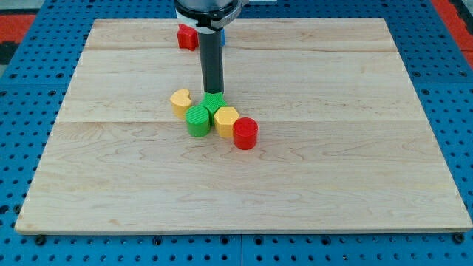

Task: Point at the red circle

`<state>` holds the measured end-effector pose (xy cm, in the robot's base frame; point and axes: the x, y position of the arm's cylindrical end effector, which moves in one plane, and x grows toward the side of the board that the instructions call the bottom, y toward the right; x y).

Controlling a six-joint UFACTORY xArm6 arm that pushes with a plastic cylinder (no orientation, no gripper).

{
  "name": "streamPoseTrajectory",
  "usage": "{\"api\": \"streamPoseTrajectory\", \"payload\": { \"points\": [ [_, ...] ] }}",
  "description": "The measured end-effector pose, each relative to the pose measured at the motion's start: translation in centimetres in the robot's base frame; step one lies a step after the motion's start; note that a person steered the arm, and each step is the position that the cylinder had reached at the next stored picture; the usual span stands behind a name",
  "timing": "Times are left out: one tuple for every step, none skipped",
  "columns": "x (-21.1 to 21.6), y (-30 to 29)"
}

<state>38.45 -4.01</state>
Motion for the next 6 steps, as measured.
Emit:
{"api": "streamPoseTrajectory", "payload": {
  "points": [
    [0.0, 0.0],
    [-1.2, 0.0],
    [-0.7, 6.1],
    [4.4, 15.3],
    [9.5, 15.6],
    [9.8, 9.1]
  ]
}}
